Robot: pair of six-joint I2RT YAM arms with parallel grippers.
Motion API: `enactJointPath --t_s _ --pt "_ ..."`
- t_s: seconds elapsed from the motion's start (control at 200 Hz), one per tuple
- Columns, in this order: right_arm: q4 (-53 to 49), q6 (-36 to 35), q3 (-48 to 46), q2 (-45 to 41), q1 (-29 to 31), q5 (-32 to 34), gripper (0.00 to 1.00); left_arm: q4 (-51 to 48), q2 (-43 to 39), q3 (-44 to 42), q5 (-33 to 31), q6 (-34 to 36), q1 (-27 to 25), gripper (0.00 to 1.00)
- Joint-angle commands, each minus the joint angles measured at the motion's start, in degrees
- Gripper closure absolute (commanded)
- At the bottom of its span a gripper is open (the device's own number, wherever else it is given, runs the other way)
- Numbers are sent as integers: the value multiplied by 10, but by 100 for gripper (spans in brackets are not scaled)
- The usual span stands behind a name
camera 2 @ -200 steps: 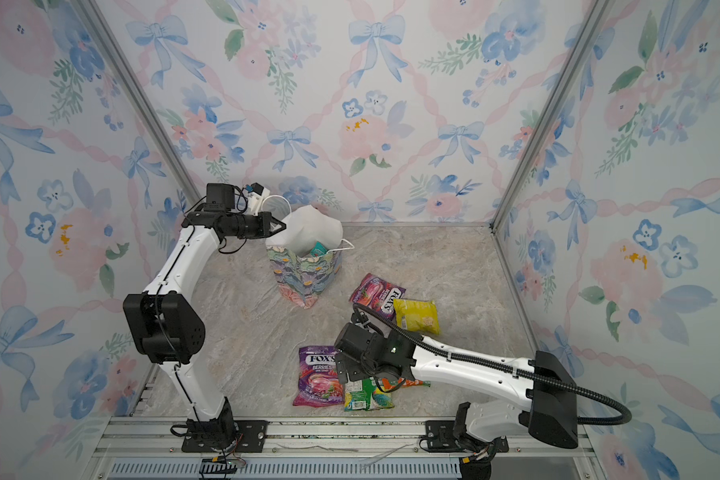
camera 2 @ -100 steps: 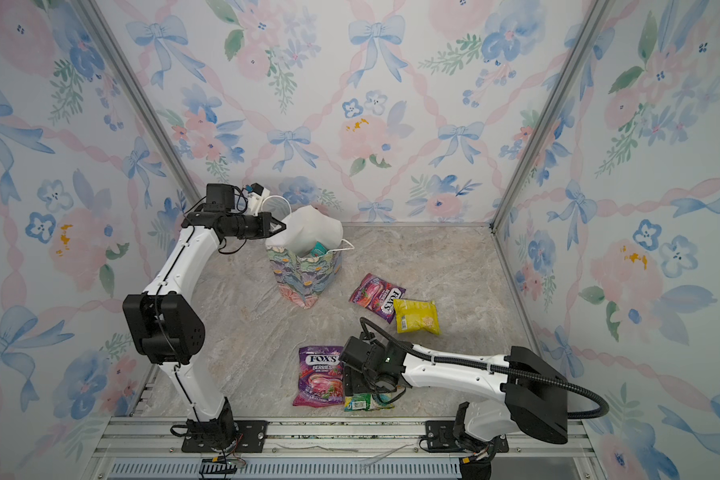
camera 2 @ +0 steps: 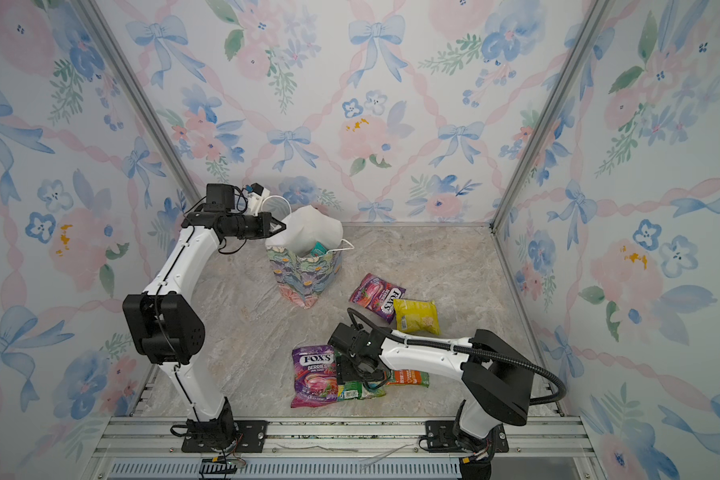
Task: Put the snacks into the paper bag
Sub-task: 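Lower the right gripper onto the green spring tea packet and grasp it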
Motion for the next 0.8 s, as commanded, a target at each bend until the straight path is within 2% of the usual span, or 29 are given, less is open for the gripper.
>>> enactJointPath --t_s 0.0,0.16,0.325,0.56,0.795 --pt "22 -58 36 58 -23 -7 19 -6 -16 -6 5 6 3 100" --pt "10 -109 98 86 -59 -13 20 -6 -17 -7 5 8 4 100" --pt "-2 -148 129 67 -94 -27 20 -6 -18 -8 4 8 3 100" --pt "0 -204 64 -7 -163 -43 20 -5 -19 -9 4 7 3 100" --pt "44 -227 33 0 -188 -86 22 -5 -17 -9 2 8 4 100"
